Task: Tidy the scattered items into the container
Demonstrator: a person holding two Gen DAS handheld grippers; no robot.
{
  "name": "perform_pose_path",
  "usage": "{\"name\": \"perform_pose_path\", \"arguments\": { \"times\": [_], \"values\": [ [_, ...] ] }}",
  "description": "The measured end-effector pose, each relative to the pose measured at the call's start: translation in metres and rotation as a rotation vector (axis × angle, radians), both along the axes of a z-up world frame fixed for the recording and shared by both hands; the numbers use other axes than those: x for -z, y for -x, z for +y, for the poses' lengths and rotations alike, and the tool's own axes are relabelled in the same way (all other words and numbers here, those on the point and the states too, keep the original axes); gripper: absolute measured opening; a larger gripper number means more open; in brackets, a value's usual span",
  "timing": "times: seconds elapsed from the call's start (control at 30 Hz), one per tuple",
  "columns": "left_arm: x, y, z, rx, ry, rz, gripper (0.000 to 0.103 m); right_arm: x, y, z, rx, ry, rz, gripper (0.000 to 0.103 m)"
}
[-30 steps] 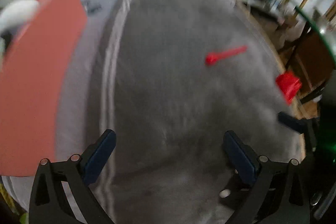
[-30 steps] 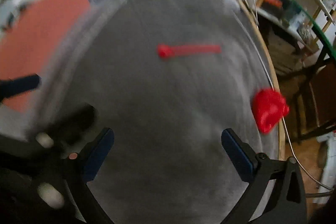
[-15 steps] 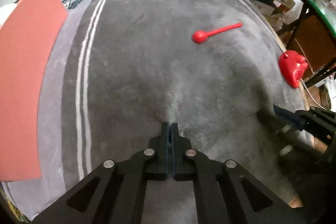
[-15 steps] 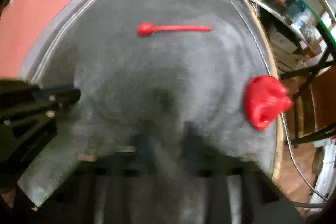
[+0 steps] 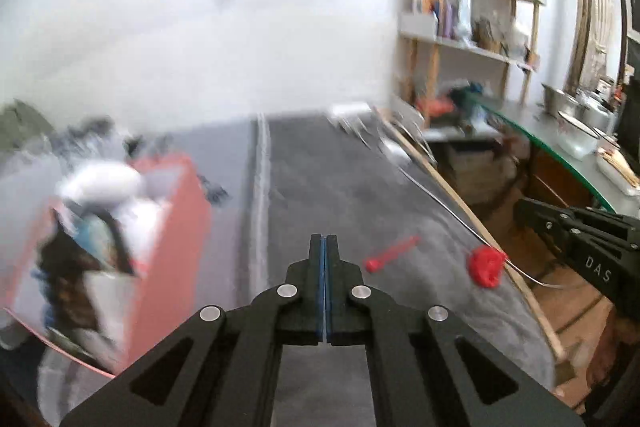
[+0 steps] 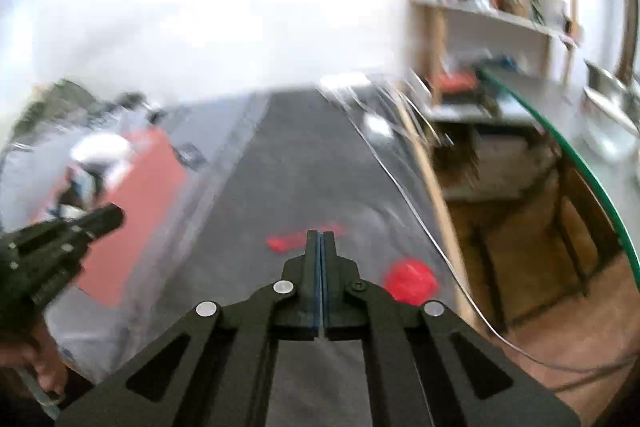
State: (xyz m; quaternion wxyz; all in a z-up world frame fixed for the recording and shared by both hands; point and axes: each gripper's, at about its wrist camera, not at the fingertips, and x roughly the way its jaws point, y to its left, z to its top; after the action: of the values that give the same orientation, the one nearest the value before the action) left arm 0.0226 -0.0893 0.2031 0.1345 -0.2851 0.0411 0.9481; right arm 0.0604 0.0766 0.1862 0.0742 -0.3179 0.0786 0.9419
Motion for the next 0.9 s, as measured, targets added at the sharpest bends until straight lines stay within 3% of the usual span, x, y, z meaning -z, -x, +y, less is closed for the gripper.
{"name": "perform_pose_path", "arguments": {
  "times": [0.1, 0.2, 0.37, 0.47, 0.5, 0.53, 0.57, 0.6, 0.63, 0.67, 0.7, 0.77, 0.9],
  "values": [
    [-0.017, -0.016, -0.032, -0.076, 0.03, 0.109, 0.0, -0.021, 0.012, -0.05, -0.098, -0.04, 0.087, 0.0],
    [-0.023, -0.022, -0.065, -0.137, 0.067, 0.16, 0.0, -0.031, 0.025, -0.095, -0.183, -0.058, 0.119, 0.0],
    [-0.017, -0.023, -0.136, -0.255, 0.063, 0.135, 0.0, -0.035, 0.047, -0.174, -0.349, -0.018, 0.142, 0.0],
    [0.002, -0.006, -0.174, -0.329, 0.076, 0.066, 0.002, -0.027, 0.06, -0.22, -0.443, 0.004, 0.136, 0.0],
    [0.013, 0.004, -0.186, -0.349, 0.098, 0.009, 0.025, -0.022, 0.064, -0.226, -0.47, 0.009, 0.128, 0.001],
    [0.023, 0.014, -0.198, -0.391, 0.113, -0.052, 0.067, -0.015, 0.07, -0.241, -0.507, 0.004, 0.118, 0.009],
    [0.035, 0.024, -0.21, -0.464, 0.133, -0.109, 0.084, -0.006, 0.076, -0.255, -0.5, -0.031, 0.099, 0.014],
    [0.048, 0.032, -0.222, -0.539, 0.159, -0.166, 0.097, 0.003, 0.081, -0.262, -0.467, -0.075, 0.073, 0.027],
    [0.058, 0.04, -0.232, -0.574, 0.16, -0.217, 0.097, 0.018, 0.09, -0.269, -0.419, -0.119, 0.015, 0.058],
    [0.067, 0.045, -0.242, -0.577, 0.129, -0.276, 0.097, 0.027, 0.096, -0.269, -0.401, -0.12, -0.035, 0.081],
    [0.076, 0.05, -0.248, -0.566, 0.084, -0.336, 0.097, 0.04, 0.103, -0.268, -0.404, -0.089, -0.117, 0.097],
    [0.083, 0.053, -0.251, -0.55, 0.03, -0.391, 0.097, 0.053, 0.109, -0.267, -0.454, 0.003, -0.215, 0.099],
    [0.063, 0.043, -0.222, -0.523, 0.073, -0.259, 0.099, 0.037, 0.094, -0.253, -0.412, 0.0, -0.139, 0.102]
  ]
}}
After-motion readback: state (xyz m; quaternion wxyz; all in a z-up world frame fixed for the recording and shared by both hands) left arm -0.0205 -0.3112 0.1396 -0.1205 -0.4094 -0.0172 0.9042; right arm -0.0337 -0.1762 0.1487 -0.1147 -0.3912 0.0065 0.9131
